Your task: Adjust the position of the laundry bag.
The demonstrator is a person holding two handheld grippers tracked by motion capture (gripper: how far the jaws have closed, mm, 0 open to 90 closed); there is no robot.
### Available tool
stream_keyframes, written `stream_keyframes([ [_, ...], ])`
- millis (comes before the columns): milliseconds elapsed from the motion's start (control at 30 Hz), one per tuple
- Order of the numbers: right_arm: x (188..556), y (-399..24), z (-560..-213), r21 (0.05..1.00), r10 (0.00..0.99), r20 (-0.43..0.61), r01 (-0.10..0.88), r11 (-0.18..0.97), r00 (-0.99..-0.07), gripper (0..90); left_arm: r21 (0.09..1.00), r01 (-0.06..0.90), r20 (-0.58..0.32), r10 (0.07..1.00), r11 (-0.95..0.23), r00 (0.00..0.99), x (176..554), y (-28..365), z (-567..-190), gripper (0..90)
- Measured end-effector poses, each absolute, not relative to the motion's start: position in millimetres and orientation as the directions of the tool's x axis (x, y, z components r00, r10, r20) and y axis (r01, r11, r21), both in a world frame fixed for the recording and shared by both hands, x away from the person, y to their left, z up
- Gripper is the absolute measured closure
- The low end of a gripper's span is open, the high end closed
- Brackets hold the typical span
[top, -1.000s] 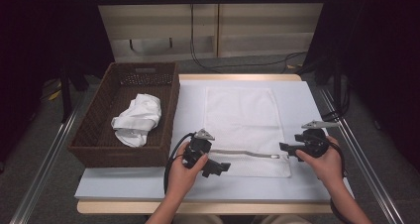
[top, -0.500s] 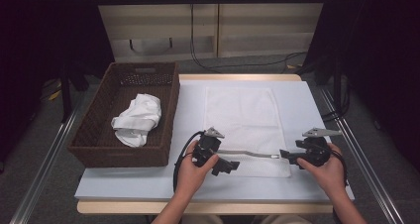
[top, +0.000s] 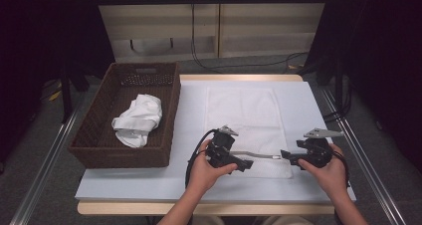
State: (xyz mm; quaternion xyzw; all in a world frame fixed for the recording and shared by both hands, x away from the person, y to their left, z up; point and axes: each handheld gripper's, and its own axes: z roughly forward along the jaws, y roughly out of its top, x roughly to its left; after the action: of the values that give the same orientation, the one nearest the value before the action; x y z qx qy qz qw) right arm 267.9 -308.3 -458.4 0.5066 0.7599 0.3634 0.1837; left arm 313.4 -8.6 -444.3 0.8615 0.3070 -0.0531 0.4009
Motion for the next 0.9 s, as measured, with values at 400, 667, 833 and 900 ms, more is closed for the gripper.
stream_keyframes([
  [400, 267, -313, -457, 0.742, 0.906, 0.087, 0.633, 0.219, -0.415, 22.7, 0.65, 0.583, -0.366, 0.472, -0.488, 0.802, 317, -27, -444, 0.9],
  [667, 265, -313, -457, 0.742, 0.905, 0.086, 0.633, 0.22, -0.416, 22.7, 0.656, 0.57, -0.346, 0.474, -0.495, 0.81, 318, -36, -443, 6.2],
  [833, 266, -313, -456, 0.745, 0.905, 0.088, 0.63, 0.218, -0.417, 22.8, 0.659, 0.578, -0.352, 0.481, -0.481, 0.803, 319, -40, -441, 11.9],
  [900, 266, -313, -456, 0.746, 0.906, 0.087, 0.629, 0.217, -0.415, 22.9, 0.666, 0.568, -0.348, 0.473, -0.483, 0.81, 320, -43, -440, 13.1],
])
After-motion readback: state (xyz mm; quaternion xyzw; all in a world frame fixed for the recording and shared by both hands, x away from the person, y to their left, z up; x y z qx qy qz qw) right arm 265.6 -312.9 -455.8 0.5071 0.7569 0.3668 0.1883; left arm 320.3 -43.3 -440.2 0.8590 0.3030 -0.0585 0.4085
